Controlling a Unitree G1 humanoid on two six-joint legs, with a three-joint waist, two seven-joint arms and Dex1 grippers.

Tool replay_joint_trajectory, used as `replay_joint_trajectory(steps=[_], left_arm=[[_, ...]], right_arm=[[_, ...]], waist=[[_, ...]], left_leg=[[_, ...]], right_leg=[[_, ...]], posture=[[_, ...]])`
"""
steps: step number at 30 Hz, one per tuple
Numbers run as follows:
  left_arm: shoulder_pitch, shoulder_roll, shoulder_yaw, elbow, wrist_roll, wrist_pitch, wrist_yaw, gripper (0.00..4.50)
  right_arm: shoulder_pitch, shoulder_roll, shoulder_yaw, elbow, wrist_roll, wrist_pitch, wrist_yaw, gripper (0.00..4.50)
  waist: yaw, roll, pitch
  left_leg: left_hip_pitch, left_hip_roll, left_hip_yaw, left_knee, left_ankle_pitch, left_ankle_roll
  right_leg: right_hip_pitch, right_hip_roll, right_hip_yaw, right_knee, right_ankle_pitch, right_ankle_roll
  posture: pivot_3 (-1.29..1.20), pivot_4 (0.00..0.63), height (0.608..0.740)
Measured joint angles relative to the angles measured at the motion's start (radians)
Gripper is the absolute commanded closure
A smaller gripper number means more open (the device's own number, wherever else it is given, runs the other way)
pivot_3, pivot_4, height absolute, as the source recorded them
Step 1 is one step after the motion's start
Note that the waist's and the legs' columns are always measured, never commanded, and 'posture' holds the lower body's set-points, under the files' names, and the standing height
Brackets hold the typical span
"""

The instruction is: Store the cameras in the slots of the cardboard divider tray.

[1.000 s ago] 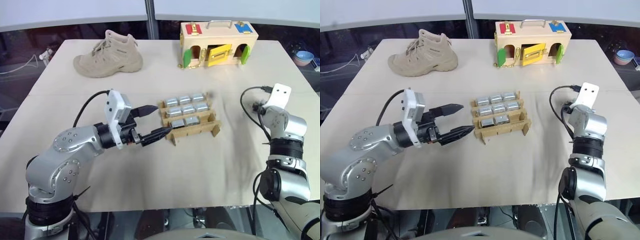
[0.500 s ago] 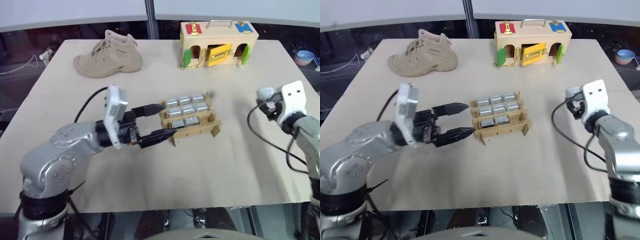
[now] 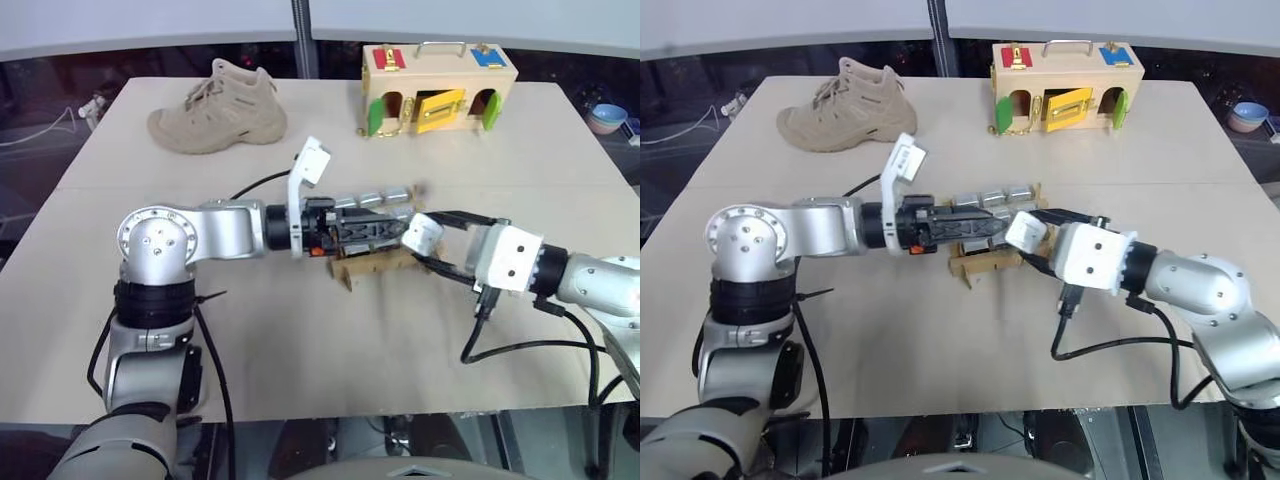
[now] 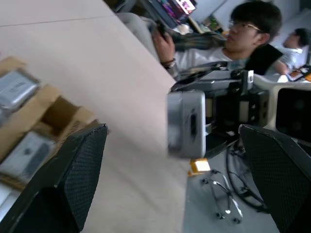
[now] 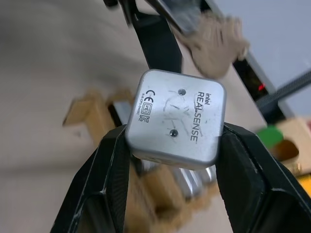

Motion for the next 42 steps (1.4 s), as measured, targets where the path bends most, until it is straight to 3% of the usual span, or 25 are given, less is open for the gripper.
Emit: replay_joint_trajectory(steps=[4,5,8,13,14,16,19,25,28,32,42], left_arm=[[-0.010,-0.004,-0.026,0.000,0.000,0.010,0.000,0.00],[-0.011,-0.005,-0.030,0.000,0.000,0.012,-0.002,0.24],[-0.014,-0.007,-0.031,0.000,0.015,0.012,-0.004,1.22],[-0.016,-0.022,-0.039,0.002,0.039,0.012,-0.034,3.64],[-0.016,-0.022,-0.038,0.003,0.041,0.011,-0.038,3.78],[-0.016,-0.022,-0.038,0.005,0.050,0.012,-0.052,3.75],[-0.017,-0.021,-0.040,0.005,0.089,0.010,-0.066,3.75],[-0.088,0.014,-0.110,0.022,0.310,-0.091,-0.224,3.75],[-0.156,0.030,-0.273,0.082,0.548,-0.261,-0.399,3.75],[-0.223,-0.044,-0.458,0.266,0.819,-0.489,-0.596,3.75],[-0.370,-0.240,-0.566,0.677,1.193,-0.795,-0.798,3.75]], right_arm=[[-0.030,0.024,0.043,-0.002,-0.032,0.005,-0.002,2.53],[-0.036,0.029,0.046,-0.005,-0.035,0.006,-0.004,2.53],[-0.044,0.034,0.058,-0.015,-0.048,0.017,-0.007,2.53],[-0.050,0.056,0.062,-0.020,-0.064,0.035,-0.010,2.53],[-0.051,0.058,0.062,-0.020,-0.064,0.038,-0.009,2.53],[-0.054,0.061,0.062,-0.023,-0.061,0.050,-0.006,1.47],[-0.052,0.076,0.059,-0.030,-0.039,0.068,-0.009,0.26],[0.130,0.099,-0.173,-0.062,0.073,0.189,-0.049,0.26],[0.251,0.100,-0.366,-0.070,0.202,0.243,-0.019,0.26],[0.319,0.093,-0.532,-0.072,0.330,0.258,0.017,0.26],[0.407,0.093,-0.639,-0.101,0.445,0.221,0.015,0.26]], waist=[[0.006,0.000,0.000],[0.009,0.000,0.000],[0.014,0.000,0.000],[0.017,0.000,0.000],[0.017,0.000,0.000],[0.017,0.000,0.000],[0.017,0.000,0.000],[0.026,0.000,0.000],[0.031,0.000,0.000],[0.030,0.001,0.000],[0.019,0.000,0.000]], left_leg=[[0.000,-0.001,0.000,0.000,0.000,0.000],[0.000,-0.001,0.000,0.000,0.000,0.000],[0.000,-0.001,0.000,0.000,0.000,0.000],[0.000,-0.001,0.000,0.000,0.000,0.000],[0.000,-0.001,0.000,0.000,0.000,0.000],[0.000,-0.001,0.000,0.000,0.000,0.000],[0.000,-0.001,0.000,0.000,0.000,0.000],[-0.001,-0.004,-0.002,0.000,0.000,0.000],[-0.001,-0.004,-0.002,0.000,0.000,0.000],[-0.001,-0.004,-0.001,0.000,0.000,0.001],[-0.004,-0.003,-0.001,0.000,-0.001,0.003]], right_leg=[[0.000,-0.001,0.000,0.000,0.000,0.000],[0.000,-0.001,0.000,0.000,0.000,0.000],[0.000,-0.001,-0.001,0.000,0.000,0.000],[0.000,-0.001,-0.001,0.000,0.000,0.000],[0.000,-0.001,-0.001,0.000,0.000,0.000],[0.000,-0.001,-0.001,0.000,0.000,0.000],[0.000,-0.001,-0.001,0.000,0.000,0.000],[0.001,-0.003,-0.004,-0.001,0.000,0.000],[0.001,-0.002,-0.003,-0.001,0.000,0.000],[0.001,0.003,-0.002,-0.001,0.000,0.000],[-0.002,0.005,0.000,-0.002,0.000,0.001]], posture=[[0.00,0.150,0.740],[0.00,0.150,0.740],[0.00,0.150,0.740],[0.00,0.150,0.740],[0.00,0.150,0.740],[0.00,0.150,0.740],[0.00,0.150,0.740],[0.00,0.150,0.740],[0.00,0.150,0.740],[0.00,0.150,0.740],[0.00,0.150,0.740]])
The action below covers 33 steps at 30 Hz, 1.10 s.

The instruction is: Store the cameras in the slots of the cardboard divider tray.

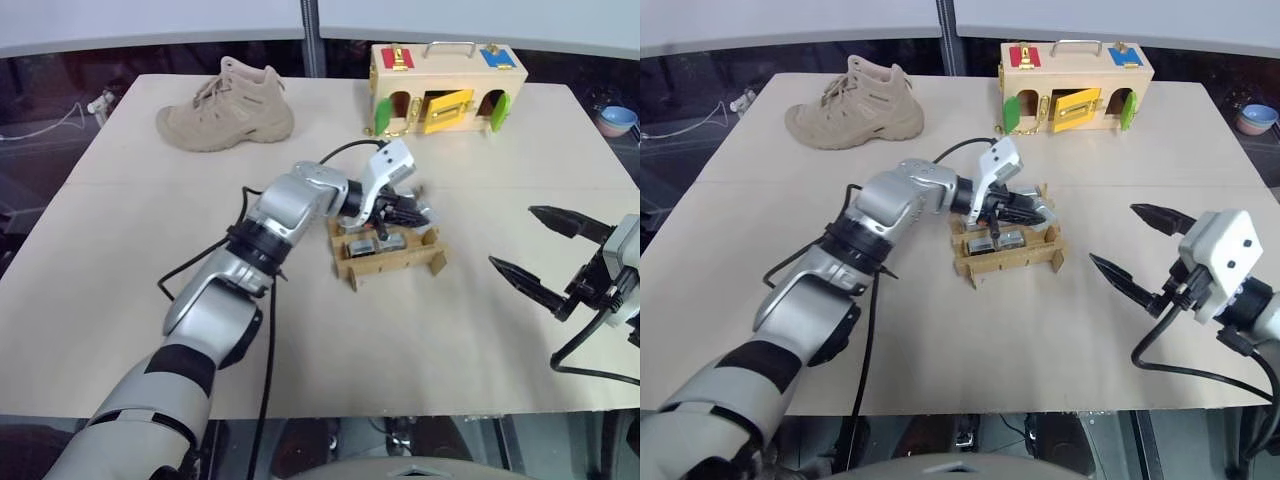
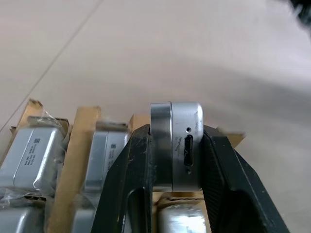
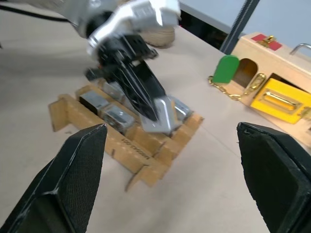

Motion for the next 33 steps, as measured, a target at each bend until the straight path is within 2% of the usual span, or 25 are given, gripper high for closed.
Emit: replay_joint_trajectory(steps=[7,17,18,21,24,30,33], left_arm=[[-0.026,-0.016,-0.015,0.072,0.138,-0.072,-0.132,3.75],[-0.060,-0.045,-0.038,0.120,0.264,-0.127,-0.194,3.75],[-0.067,-0.054,-0.039,0.137,0.274,-0.135,-0.195,2.72],[-0.076,-0.064,-0.023,0.153,0.298,-0.136,-0.188,1.52],[-0.076,-0.057,0.037,0.098,0.286,-0.083,-0.172,0.12],[-0.019,0.095,0.248,-0.348,0.134,0.237,-0.151,0.12],[0.127,0.134,0.333,-0.512,0.090,0.304,-0.077,0.12]], right_arm=[[0.060,-0.006,-0.020,-0.008,0.006,-0.019,-0.014,0.26],[0.083,-0.007,-0.022,-0.017,-0.004,-0.049,-0.042,0.26],[0.083,-0.007,-0.022,-0.017,-0.005,-0.050,-0.044,0.22],[0.086,-0.009,-0.020,-0.017,-0.006,-0.051,-0.047,0.22],[0.092,-0.011,-0.020,-0.021,-0.005,-0.051,-0.050,0.22],[0.095,-0.015,0.017,-0.017,-0.015,-0.050,-0.064,0.22],[0.066,-0.018,0.065,0.005,-0.032,-0.051,-0.068,0.22]], waist=[[-0.001,0.000,0.000],[-0.003,0.000,0.000],[-0.003,0.000,0.000],[-0.002,0.000,0.000],[-0.003,0.000,0.000],[-0.005,0.003,-0.002],[-0.002,0.004,-0.002]], left_leg=[[-0.001,0.000,0.000,0.000,-0.001,0.001],[0.000,0.000,0.001,0.000,-0.001,0.001],[0.000,0.000,0.001,0.000,-0.001,0.001],[0.000,0.000,0.001,0.001,-0.002,0.003],[-0.001,0.000,0.001,0.002,-0.002,0.003],[-0.009,0.002,0.001,0.003,0.000,0.001],[-0.009,0.002,0.001,0.004,0.000,0.001]], right_leg=[[-0.001,0.000,0.000,0.000,0.000,0.001],[-0.001,0.000,0.001,0.001,-0.001,0.001],[-0.001,0.000,0.001,0.001,-0.001,0.002],[-0.001,0.000,0.001,0.001,-0.001,0.002],[-0.002,0.000,0.001,0.001,-0.001,0.001],[-0.010,-0.003,0.002,0.003,0.000,0.000],[-0.010,-0.004,0.001,0.004,0.000,0.000]], posture=[[0.00,0.150,0.740],[0.00,0.150,0.740],[0.00,0.150,0.740],[0.00,0.150,0.740],[0.00,0.150,0.740],[0.00,0.150,0.740],[0.00,0.150,0.740]])
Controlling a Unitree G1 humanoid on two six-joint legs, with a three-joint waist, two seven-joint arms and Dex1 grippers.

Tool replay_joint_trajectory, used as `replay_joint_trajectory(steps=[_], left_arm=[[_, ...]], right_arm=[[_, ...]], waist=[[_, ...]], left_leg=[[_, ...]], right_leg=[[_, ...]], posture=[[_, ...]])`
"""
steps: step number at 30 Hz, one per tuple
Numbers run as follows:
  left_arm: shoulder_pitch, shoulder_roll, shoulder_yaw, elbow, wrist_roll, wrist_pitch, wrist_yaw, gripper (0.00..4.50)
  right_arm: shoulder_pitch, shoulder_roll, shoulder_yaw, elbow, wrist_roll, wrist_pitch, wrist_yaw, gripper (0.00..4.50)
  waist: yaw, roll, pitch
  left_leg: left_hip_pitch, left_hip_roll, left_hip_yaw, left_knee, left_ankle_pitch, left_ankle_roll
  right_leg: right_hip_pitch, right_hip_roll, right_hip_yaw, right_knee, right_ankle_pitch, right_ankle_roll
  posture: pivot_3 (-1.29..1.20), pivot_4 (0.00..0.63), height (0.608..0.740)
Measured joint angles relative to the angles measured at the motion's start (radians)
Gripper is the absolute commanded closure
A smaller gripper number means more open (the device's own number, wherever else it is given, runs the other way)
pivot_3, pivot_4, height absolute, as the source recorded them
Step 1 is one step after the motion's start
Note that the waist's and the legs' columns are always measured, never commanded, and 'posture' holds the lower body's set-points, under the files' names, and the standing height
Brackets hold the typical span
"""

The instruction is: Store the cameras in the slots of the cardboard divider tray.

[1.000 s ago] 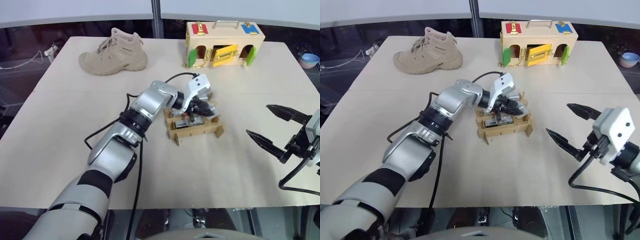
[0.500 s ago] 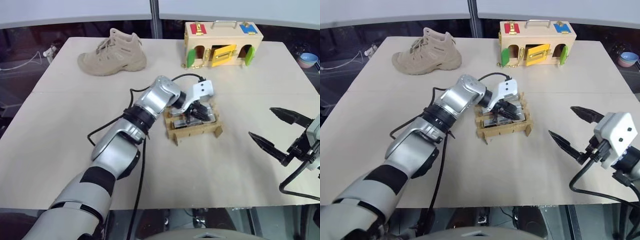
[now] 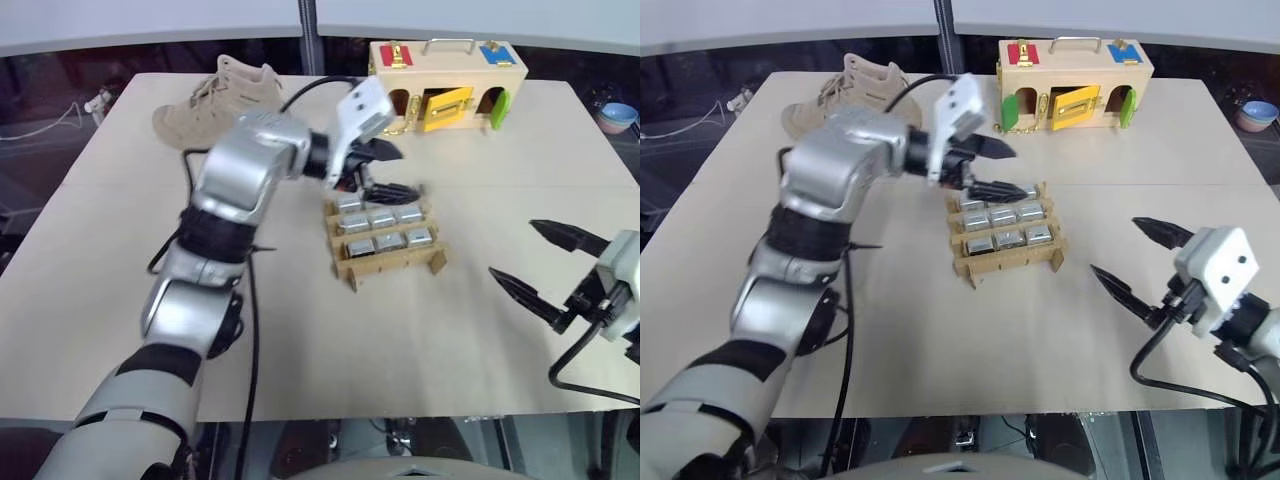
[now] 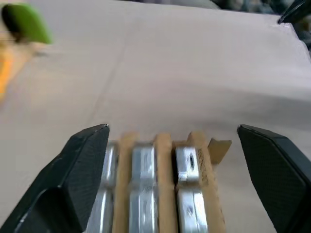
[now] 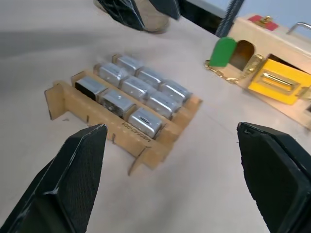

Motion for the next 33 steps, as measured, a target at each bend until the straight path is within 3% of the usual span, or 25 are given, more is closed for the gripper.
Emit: replay_joint_trajectory(steps=[4,8,12,15,19,25,33], left_arm=[[0.279,-0.024,0.195,-0.189,-0.094,-0.092,0.096,0.04],[0.569,0.019,0.447,-0.349,-0.235,-0.075,0.150,0.04],[0.944,0.051,0.533,-0.497,-0.236,-0.200,0.149,0.04],[1.096,0.031,0.556,-0.525,-0.232,-0.264,0.177,0.04],[1.127,0.004,0.643,-0.537,-0.272,-0.264,0.302,0.04],[1.185,0.049,0.660,-0.573,-0.328,-0.266,0.327,0.04],[1.324,0.085,0.630,-0.654,-0.372,-0.291,0.286,0.04]], right_arm=[[-0.027,-0.013,0.059,0.043,-0.049,-0.017,0.000,0.11],[-0.025,-0.024,0.087,0.148,-0.084,-0.032,0.023,0.11],[-0.025,-0.020,0.074,0.235,-0.126,-0.098,0.035,0.11],[0.013,-0.021,0.050,0.256,-0.127,-0.111,0.062,0.11],[0.124,-0.019,0.017,0.252,-0.126,-0.127,0.111,0.11],[0.159,-0.007,-0.007,0.263,-0.129,-0.148,0.112,0.11],[-0.050,-0.046,0.066,0.421,-0.187,-0.155,0.099,0.11]], waist=[[-0.001,0.000,0.000],[-0.003,0.000,0.000],[0.003,-0.001,0.000],[0.015,-0.001,0.000],[0.027,-0.002,-0.001],[0.008,-0.001,-0.004],[0.002,-0.001,-0.004]], left_leg=[[0.000,0.000,0.000,0.001,0.000,0.000],[0.002,0.000,0.000,0.000,0.000,0.000],[0.006,0.000,0.000,-0.001,-0.001,0.001],[0.011,-0.001,-0.001,-0.001,-0.001,0.001],[0.013,-0.001,-0.002,-0.001,-0.003,0.005],[0.015,0.000,0.000,-0.001,-0.003,0.005],[0.015,0.000,0.002,-0.001,-0.003,0.005]], right_leg=[[0.000,-0.001,0.000,0.000,0.000,0.000],[0.001,-0.001,0.000,0.001,0.000,0.000],[0.007,-0.004,-0.002,-0.002,0.000,0.000],[0.013,-0.005,-0.003,-0.003,0.000,0.000],[0.015,-0.005,-0.004,-0.002,0.000,-0.001],[0.015,-0.005,-0.003,-0.001,0.000,-0.001],[0.014,-0.005,-0.002,-0.001,-0.001,-0.003]], posture=[[0.00,0.150,0.740],[0.00,0.150,0.740],[0.00,0.150,0.740],[0.00,0.150,0.740],[0.00,0.150,0.740],[0.00,0.150,0.740],[0.00,0.150,0.740]])
